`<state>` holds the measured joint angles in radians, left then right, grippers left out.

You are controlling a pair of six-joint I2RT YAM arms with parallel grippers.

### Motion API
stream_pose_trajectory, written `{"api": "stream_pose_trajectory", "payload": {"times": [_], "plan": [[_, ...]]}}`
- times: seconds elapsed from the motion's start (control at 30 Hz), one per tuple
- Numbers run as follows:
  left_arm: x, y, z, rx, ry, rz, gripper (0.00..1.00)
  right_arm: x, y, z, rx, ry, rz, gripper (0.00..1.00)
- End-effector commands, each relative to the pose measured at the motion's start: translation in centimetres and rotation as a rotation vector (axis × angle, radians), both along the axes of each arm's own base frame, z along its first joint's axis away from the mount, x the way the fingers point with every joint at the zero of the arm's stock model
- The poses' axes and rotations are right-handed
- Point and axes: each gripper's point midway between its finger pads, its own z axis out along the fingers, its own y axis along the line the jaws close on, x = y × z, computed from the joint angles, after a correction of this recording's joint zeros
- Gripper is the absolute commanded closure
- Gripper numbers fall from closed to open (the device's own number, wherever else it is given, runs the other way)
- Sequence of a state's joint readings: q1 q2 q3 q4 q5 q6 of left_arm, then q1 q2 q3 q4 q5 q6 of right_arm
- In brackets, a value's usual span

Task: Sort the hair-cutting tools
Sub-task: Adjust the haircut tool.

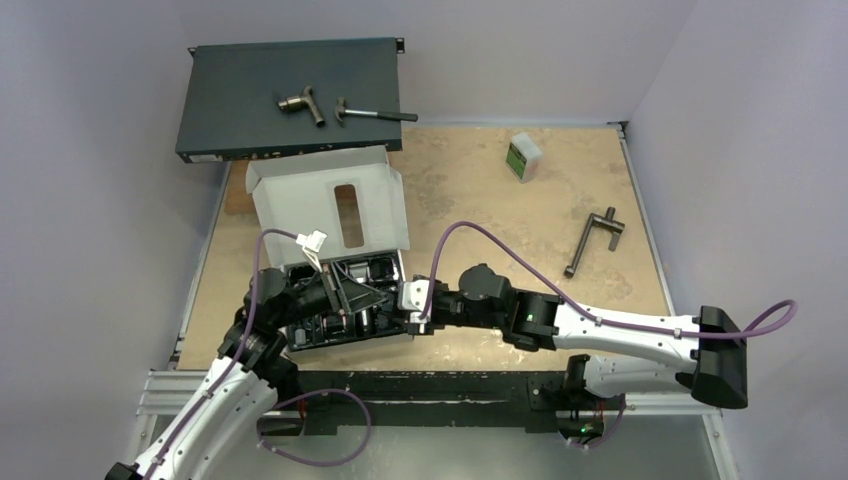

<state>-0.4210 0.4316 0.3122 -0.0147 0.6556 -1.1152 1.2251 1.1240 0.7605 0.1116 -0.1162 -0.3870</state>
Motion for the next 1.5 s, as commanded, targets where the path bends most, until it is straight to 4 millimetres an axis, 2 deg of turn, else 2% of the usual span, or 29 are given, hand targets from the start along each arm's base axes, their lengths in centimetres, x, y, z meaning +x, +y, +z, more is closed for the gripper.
{"api": "stream_pose_trajectory", "payload": {"times": [0.0, 0.1, 0.23, 0.37, 0.4, 0.47, 0.53, 0.67, 0.83, 0.97, 1.13, 1.17, 1.27, 1.33, 1.4, 1.43, 1.47], "plan": [[-0.5, -0.2, 2.1, -0.003, -0.095, -0.052, 0.75, 0.4, 0.1, 1.1, 0.028, -0.034, -0.012, 0.83], [-0.7, -0.2, 1.6, 0.01, -0.075, -0.058, 0.81, 0.4, 0.1, 0.9, 0.025, -0.033, -0.012, 0.84], [-0.8, -0.2, 1.6, 0.012, -0.077, -0.063, 1.0, 0.3, 0.2, 0.9, 0.025, -0.033, -0.01, 0.84], [-1.0, -0.2, 1.4, 0.012, -0.076, -0.068, 1.0, 0.4, 0.1, 0.9, 0.026, -0.034, -0.012, 0.84], [-1.0, -0.2, 1.4, 0.013, -0.072, -0.069, 0.98, 0.3, 0.1, 1.0, 0.026, -0.034, -0.011, 0.84], [-1.1, -0.2, 1.1, 0.018, -0.059, -0.072, 0.83, 0.4, 0.1, 1.0, 0.027, -0.036, -0.011, 0.84], [-1.2, -0.2, 0.9, 0.019, -0.054, -0.076, 0.72, 0.3, 0.1, 1.0, 0.026, -0.036, -0.01, 0.84], [-1.5, -0.1, 0.9, 0.018, -0.056, -0.083, 0.68, 0.3, 0.1, 1.0, 0.027, -0.034, -0.009, 0.84], [-1.8, -0.1, 1.2, 0.011, -0.069, -0.096, 0.83, 0.3, 0.1, 0.8, 0.02, -0.035, -0.008, 0.85], [-1.8, -0.2, 1.4, 0.0, -0.08, -0.101, 1.0, 0.2, 0.2, 0.7, 0.018, -0.034, -0.002, 0.85], [-1.5, -0.3, 2.1, -0.033, -0.111, -0.088, 1.0, 0.2, 0.2, 0.6, 0.018, -0.029, 0.002, 0.82], [-1.4, -0.2, 2.2, -0.041, -0.118, -0.079, 1.0, 0.1, 0.3, 0.6, 0.019, -0.025, 0.001, 0.79], [-1.0, 0.0, 2.2, -0.058, -0.137, -0.037, 1.0, 0.2, 0.3, 0.8, 0.03, 0.0, -0.016, 0.45], [-0.4, 0.4, 2.1, -0.067, -0.149, 0.011, 1.0, 0.7, 0.2, 1.2, 0.063, 0.022, -0.06, 0.31], [0.3, 0.8, 1.7, -0.067, -0.16, 0.067, 1.0, 0.9, 0.1, 2.0, 0.109, 0.049, -0.097, 0.1], [0.6, 1.0, 1.7, -0.071, -0.169, 0.094, 1.0, 0.9, 0.1, 2.2, 0.126, 0.074, -0.106, 0.03], [1.0, 1.3, 1.4, -0.072, -0.171, 0.124, 1.0, 0.9, 0.1, 2.4, 0.148, 0.109, -0.125, 0.01]]}}
